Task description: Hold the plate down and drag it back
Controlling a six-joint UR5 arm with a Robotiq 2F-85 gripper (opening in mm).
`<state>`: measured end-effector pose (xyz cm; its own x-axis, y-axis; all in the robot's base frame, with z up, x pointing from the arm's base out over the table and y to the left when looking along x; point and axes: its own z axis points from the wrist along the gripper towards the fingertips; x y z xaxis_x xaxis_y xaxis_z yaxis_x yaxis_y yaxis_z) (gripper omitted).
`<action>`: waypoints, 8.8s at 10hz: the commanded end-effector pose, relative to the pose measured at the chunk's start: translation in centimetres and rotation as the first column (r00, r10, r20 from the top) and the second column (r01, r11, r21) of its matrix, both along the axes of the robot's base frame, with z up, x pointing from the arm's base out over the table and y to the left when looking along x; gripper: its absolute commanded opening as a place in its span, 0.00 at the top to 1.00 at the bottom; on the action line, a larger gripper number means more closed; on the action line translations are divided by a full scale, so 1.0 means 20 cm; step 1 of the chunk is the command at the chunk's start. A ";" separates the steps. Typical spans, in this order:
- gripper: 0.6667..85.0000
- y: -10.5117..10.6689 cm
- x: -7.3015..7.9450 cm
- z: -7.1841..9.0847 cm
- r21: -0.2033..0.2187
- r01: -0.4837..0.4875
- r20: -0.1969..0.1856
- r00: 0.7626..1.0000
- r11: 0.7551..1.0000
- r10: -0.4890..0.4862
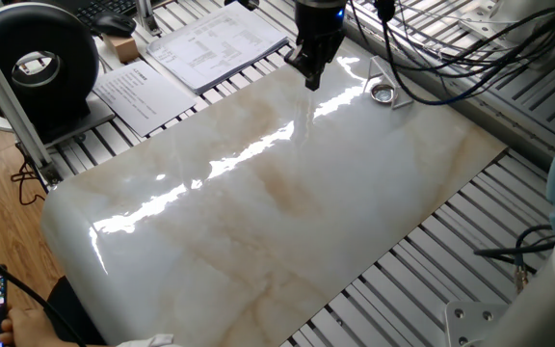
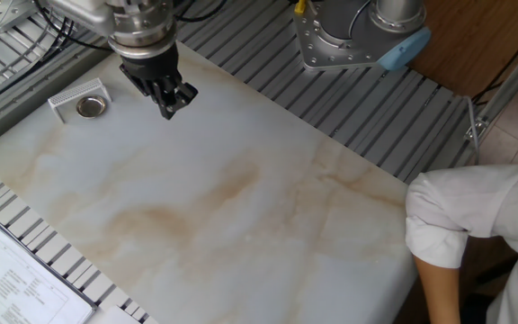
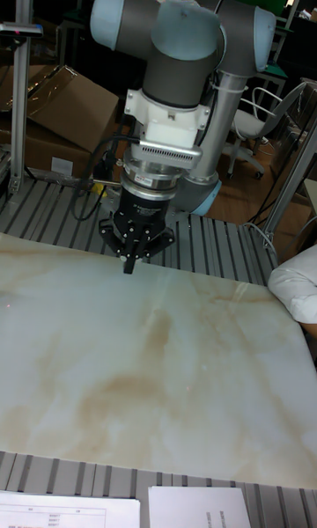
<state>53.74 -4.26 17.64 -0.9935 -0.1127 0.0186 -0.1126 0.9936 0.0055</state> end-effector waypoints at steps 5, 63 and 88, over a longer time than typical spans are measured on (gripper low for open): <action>0.90 -0.33 0.12 -0.23 -0.053 -0.093 0.031 0.995 0.994 0.095; 0.60 -1.08 0.04 -0.81 -0.257 -0.025 -0.064 0.998 0.966 0.009; 0.60 -1.11 0.07 -0.85 -0.254 -0.059 -0.053 0.997 0.966 0.047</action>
